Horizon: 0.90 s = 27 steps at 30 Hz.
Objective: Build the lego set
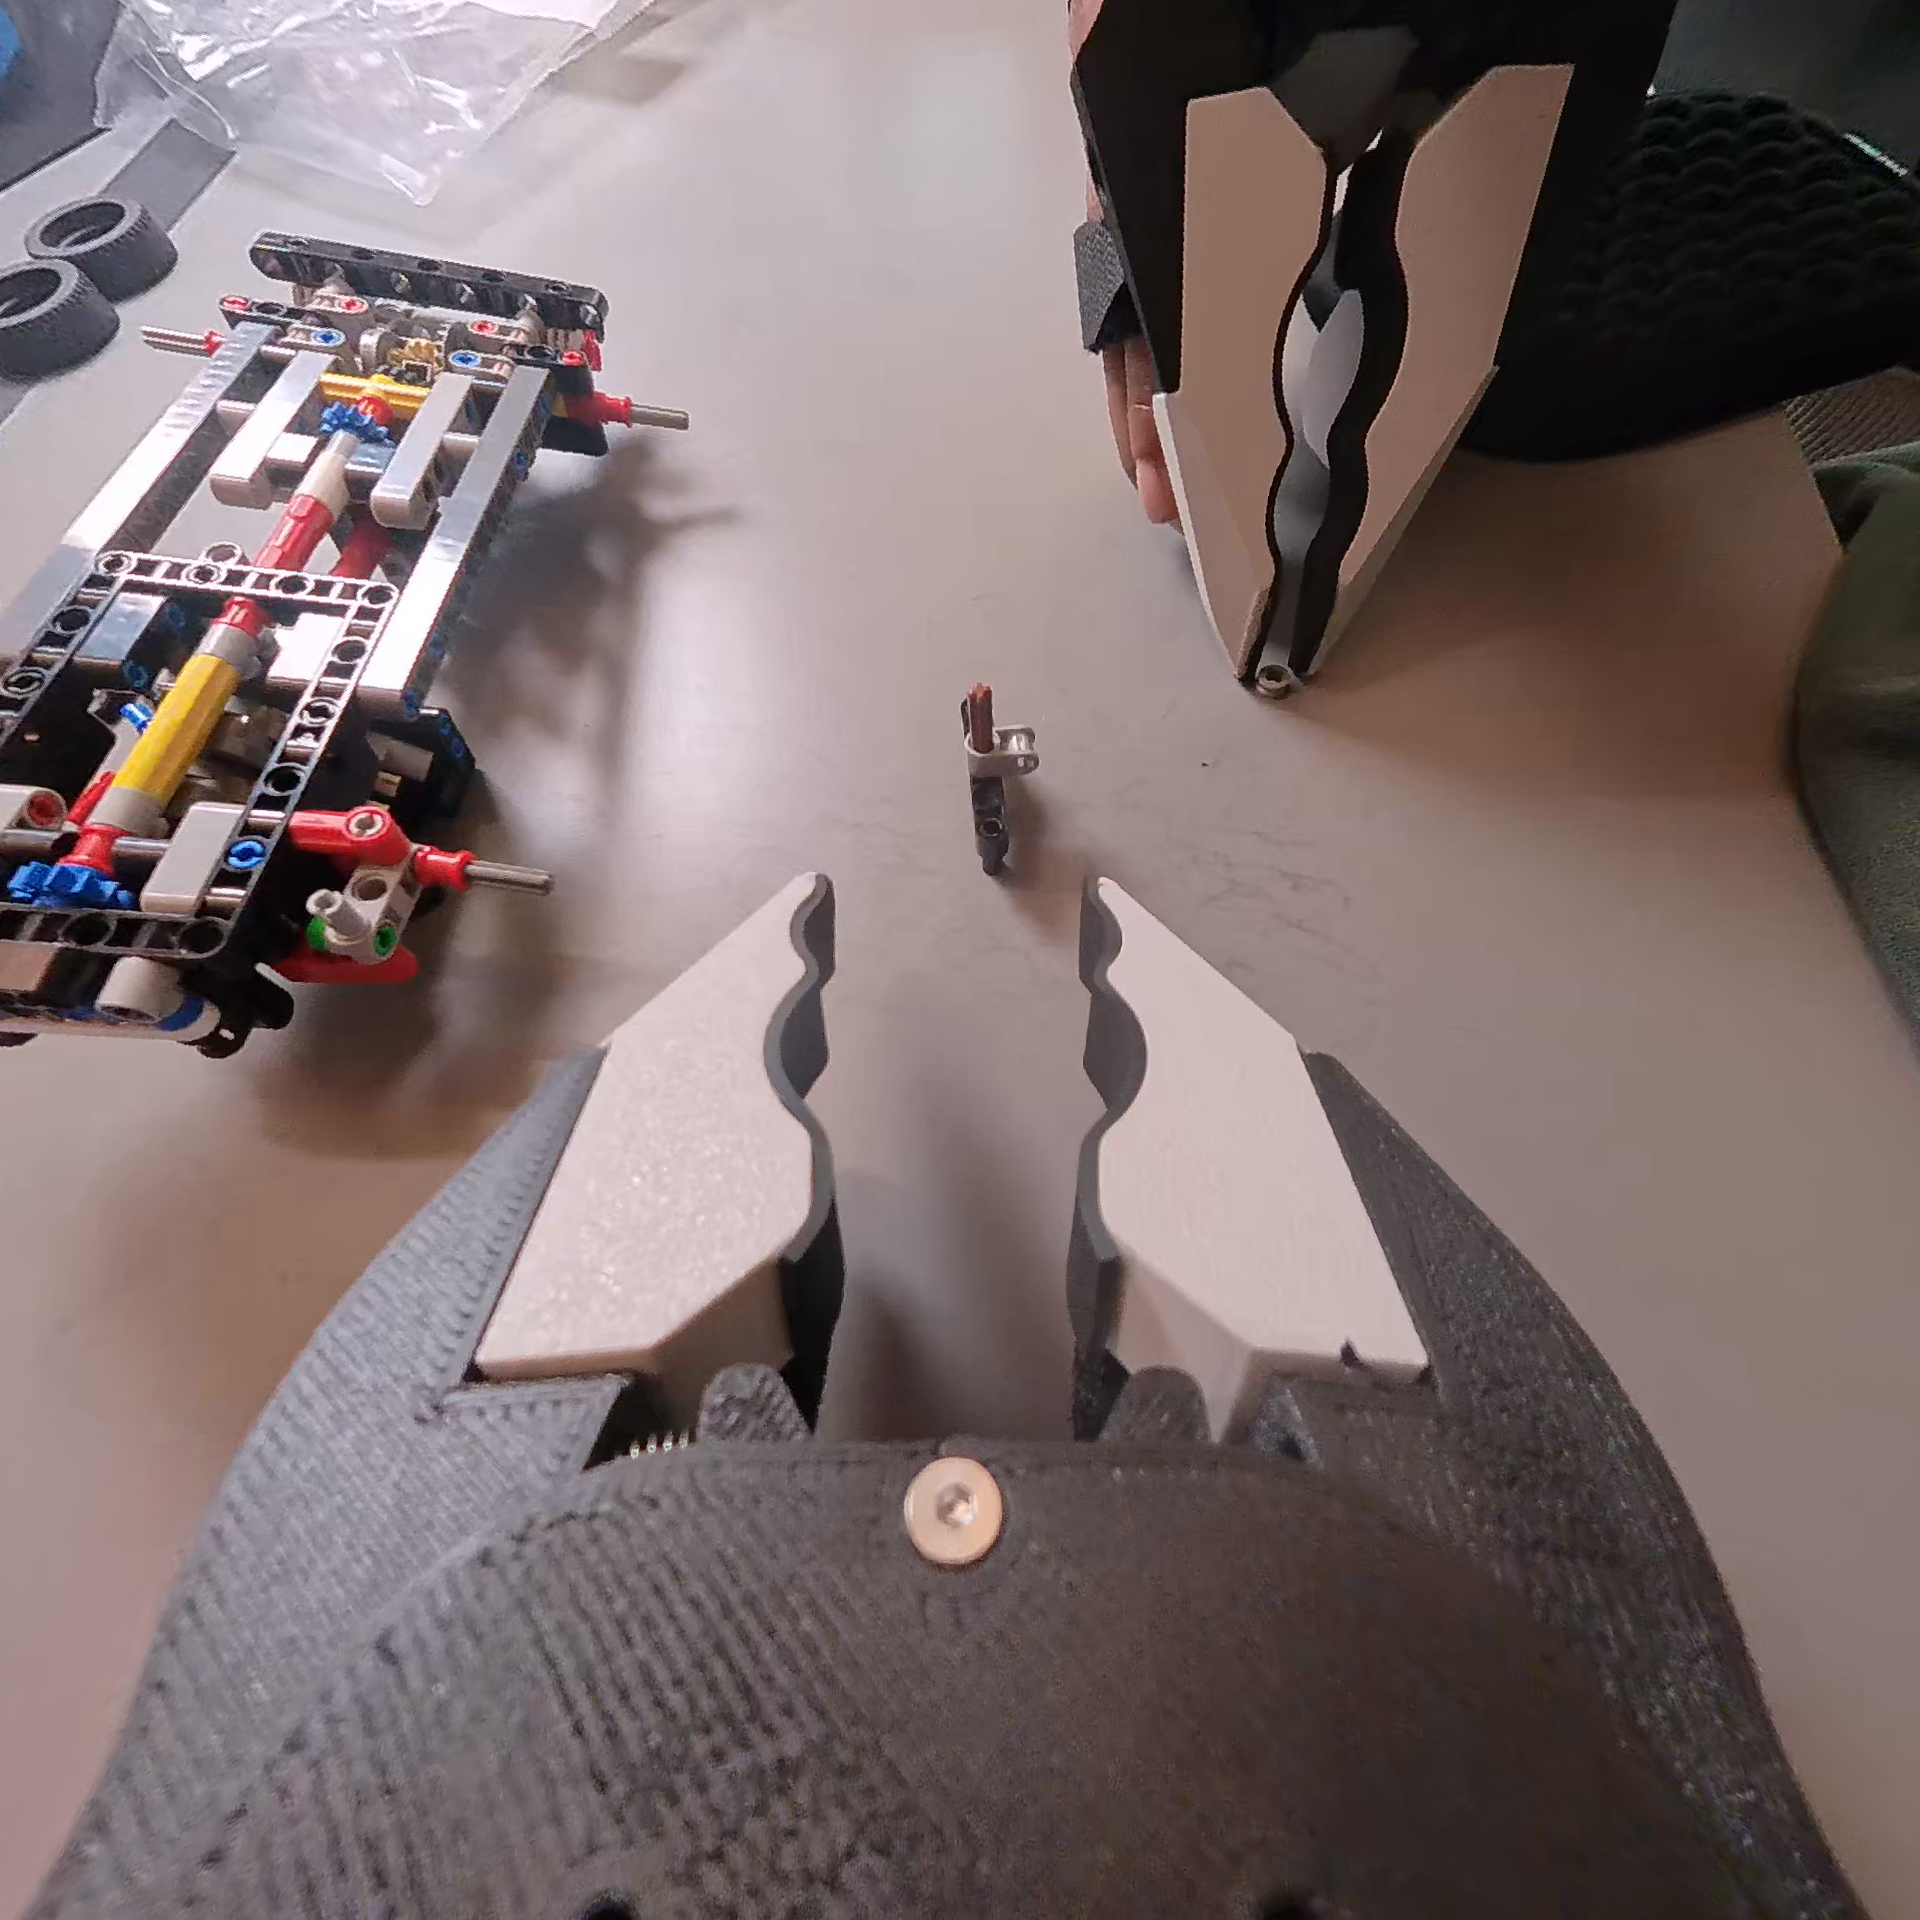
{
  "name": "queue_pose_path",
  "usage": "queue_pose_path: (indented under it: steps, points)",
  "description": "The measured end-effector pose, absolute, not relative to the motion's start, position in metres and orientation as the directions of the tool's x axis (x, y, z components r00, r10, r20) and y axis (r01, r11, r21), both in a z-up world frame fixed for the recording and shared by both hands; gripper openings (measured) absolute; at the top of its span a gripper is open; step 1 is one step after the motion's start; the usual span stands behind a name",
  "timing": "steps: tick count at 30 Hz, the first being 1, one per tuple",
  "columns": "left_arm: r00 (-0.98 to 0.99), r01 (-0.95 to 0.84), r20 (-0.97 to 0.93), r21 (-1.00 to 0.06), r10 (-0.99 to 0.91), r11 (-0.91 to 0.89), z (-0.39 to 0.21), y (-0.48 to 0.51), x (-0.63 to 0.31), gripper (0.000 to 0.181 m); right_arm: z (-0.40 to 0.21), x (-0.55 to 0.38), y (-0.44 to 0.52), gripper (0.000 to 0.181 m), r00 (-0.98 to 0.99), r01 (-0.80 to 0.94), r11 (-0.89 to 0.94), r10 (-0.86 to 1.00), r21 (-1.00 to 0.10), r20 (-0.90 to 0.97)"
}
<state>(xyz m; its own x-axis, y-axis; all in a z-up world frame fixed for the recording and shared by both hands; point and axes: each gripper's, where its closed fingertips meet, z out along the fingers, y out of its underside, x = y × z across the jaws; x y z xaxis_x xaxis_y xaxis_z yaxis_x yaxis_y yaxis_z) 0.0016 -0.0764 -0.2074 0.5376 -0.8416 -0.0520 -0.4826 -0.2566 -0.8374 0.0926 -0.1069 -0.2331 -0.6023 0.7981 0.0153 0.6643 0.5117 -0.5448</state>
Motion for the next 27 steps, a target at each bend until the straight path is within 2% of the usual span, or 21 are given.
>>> queue_pose_path:
  steps: [8, 19, 27]
  points:
    - [0.536, -0.483, -0.047, -0.836, -0.843, -0.26, -0.209, -0.077, 0.003, 0.046, -0.232, 0.09, -0.106, 0.007, -0.614, 0.645, 0.527, 0.788, -0.554, 0.035]
    - [0.526, -0.505, -0.049, -0.821, -0.849, -0.266, -0.216, -0.08, 0.008, 0.026, -0.232, 0.091, -0.108, 0.007, -0.622, 0.638, 0.529, 0.782, -0.56, 0.03]
    - [0.531, -0.524, -0.073, -0.811, -0.844, -0.259, -0.219, -0.08, 0.012, 0.024, -0.231, 0.091, -0.108, 0.007, -0.625, 0.632, 0.53, 0.78, -0.565, 0.033]
